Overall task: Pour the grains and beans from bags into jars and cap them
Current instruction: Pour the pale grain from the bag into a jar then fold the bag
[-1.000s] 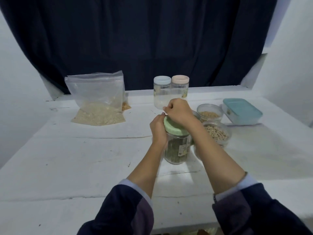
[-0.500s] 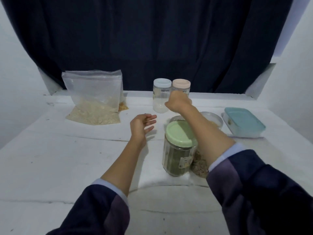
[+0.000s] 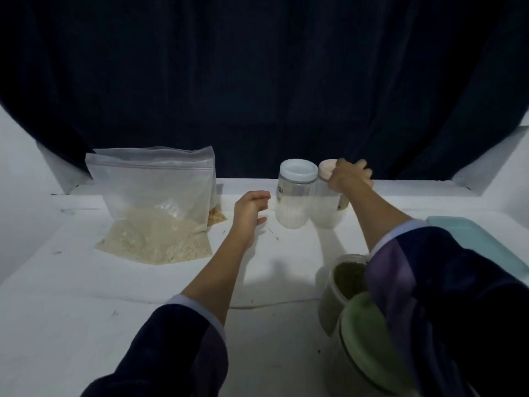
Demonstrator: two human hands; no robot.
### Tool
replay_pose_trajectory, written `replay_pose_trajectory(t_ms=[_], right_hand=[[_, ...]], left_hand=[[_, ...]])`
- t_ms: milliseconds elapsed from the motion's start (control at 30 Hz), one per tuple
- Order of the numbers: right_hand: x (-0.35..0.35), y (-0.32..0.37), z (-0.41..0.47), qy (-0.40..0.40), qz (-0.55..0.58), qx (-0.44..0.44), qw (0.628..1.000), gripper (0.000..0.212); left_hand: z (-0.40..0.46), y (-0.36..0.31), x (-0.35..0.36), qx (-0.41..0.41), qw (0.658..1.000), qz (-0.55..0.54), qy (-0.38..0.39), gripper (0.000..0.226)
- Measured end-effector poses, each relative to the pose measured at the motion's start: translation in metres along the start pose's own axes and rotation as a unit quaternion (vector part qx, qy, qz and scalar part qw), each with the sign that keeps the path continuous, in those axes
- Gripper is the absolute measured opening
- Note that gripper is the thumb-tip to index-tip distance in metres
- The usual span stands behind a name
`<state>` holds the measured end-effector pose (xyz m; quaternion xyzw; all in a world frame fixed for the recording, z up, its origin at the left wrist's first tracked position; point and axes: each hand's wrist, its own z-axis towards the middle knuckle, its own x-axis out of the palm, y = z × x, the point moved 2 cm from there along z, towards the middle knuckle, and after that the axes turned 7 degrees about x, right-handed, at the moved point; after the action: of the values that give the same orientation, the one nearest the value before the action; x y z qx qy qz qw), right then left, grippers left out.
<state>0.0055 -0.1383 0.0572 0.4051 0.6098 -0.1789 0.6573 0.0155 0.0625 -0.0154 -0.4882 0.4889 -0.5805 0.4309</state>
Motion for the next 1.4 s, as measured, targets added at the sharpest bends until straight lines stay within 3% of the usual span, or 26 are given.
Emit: replay_pose_trajectory(t_ms=[200,367,533,700,800,900,967,1000,1067,1133,1233,1300,1400], right_hand=[[0.015,0.003,0.035,-0.005,-0.003,0.024,1.000,0.073],[0.009,-0.008,0.023,-0.009,-0.041,-0.003,0.999,0.069],[-0.004,-0.021,-0.021,0.078,-0.049,-0.027,0.995,0.066],[-0.005,-0.003,-0.102,0.216,-0.033,-0.139,0.966,0.067],[-0.001,0.012,-0.159,0.289,-0.020,-0.202,0.935,0.051],[0.006,0.024,-0.212,0.263,-0.071,-0.291,0.917,0.032],[0.012,0.032,-0.241,0.232,-0.096,-0.340,0.906,0.038],[0.017,0.034,-0.254,0.220,-0.092,-0.352,0.905,0.054],[0.033,0.038,-0.270,0.208,-0.038,-0.347,0.914,0.091],[0.052,0.040,-0.286,0.203,0.066,-0.326,0.921,0.103],[0.079,0.045,-0.306,0.111,0.149,-0.329,0.926,0.095],[0.088,0.044,-0.313,0.048,0.191,-0.335,0.921,0.086],[0.089,0.039,-0.309,0.062,0.225,-0.368,0.900,0.083]], left_hand=[[0.032,0.011,0.006,-0.004,1.000,0.010,0.007,0.027],[0.015,0.023,0.002,-0.024,0.998,-0.033,-0.044,0.027],[-0.032,0.016,0.003,-0.013,1.000,-0.003,-0.010,0.038],[-0.085,0.016,-0.005,0.016,0.986,0.116,0.120,0.098],[-0.118,0.017,-0.026,0.036,0.989,0.113,0.093,0.114],[-0.143,0.020,-0.060,0.066,0.994,0.087,0.000,0.120],[-0.152,0.024,-0.083,0.080,0.985,0.139,-0.063,0.115],[-0.154,0.028,-0.094,0.081,0.977,0.174,-0.089,0.111],[-0.154,0.034,-0.117,0.094,0.969,0.207,-0.096,0.106],[-0.166,0.024,-0.132,0.134,0.957,0.248,-0.065,0.096],[-0.188,0.014,-0.140,0.136,0.957,0.254,-0.002,0.093],[-0.191,0.016,-0.146,0.132,0.965,0.212,-0.082,0.079],[-0.196,0.006,-0.152,0.111,0.971,0.201,-0.059,0.082]])
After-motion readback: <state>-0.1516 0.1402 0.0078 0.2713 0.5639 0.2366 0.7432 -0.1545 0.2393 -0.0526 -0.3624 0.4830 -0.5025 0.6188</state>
